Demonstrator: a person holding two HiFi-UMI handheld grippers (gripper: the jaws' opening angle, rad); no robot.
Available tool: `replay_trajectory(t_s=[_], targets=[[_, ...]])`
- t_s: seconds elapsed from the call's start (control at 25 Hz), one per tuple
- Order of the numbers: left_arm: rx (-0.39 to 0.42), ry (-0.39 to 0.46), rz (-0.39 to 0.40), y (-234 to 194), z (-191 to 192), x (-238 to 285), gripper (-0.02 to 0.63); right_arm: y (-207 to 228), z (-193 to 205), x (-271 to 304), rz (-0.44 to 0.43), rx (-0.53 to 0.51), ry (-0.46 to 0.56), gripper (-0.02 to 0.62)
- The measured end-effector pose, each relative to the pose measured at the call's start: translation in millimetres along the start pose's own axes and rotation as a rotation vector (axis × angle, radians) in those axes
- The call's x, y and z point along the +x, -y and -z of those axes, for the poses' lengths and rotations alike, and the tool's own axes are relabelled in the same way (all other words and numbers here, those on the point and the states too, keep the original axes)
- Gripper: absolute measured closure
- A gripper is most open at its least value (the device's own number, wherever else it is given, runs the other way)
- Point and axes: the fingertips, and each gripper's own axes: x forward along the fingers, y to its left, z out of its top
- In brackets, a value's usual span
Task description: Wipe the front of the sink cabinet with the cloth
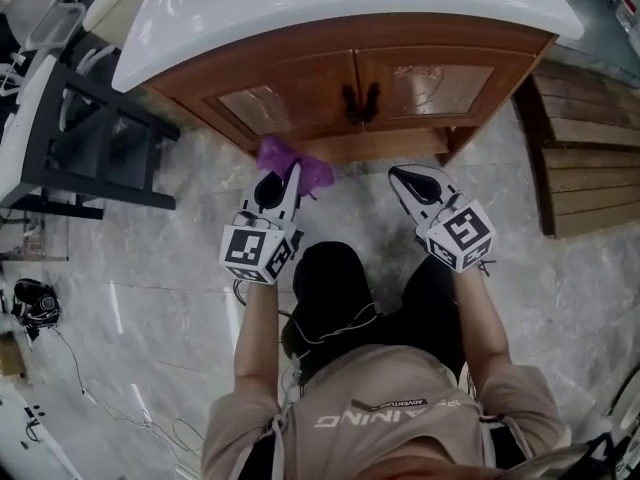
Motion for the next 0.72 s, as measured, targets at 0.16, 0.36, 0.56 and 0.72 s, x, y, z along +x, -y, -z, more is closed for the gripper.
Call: replay_trajectory(t_s=[0.16, 0.36, 0.56, 0.72], targets=[[0.056, -0.002, -0.229, -73, 19, -35, 0.569, -23, -8, 35, -0.091, -0.076, 0.010, 0.583], [0.082, 0.012, -0.376, -136, 35, -45, 0.569, -46, -13, 60, -0.152, -0.120, 0.001, 0.583], [0.052, -0.020, -0.430, -161, 61, -27, 0.569, -60, -22, 77, -0.148, -0.109, 0.032, 0.583], [0.061, -0.050, -0.439, -167, 79, -11, 0.569, -76, -26, 88, -0.161, -0.097, 0.041, 0.583]])
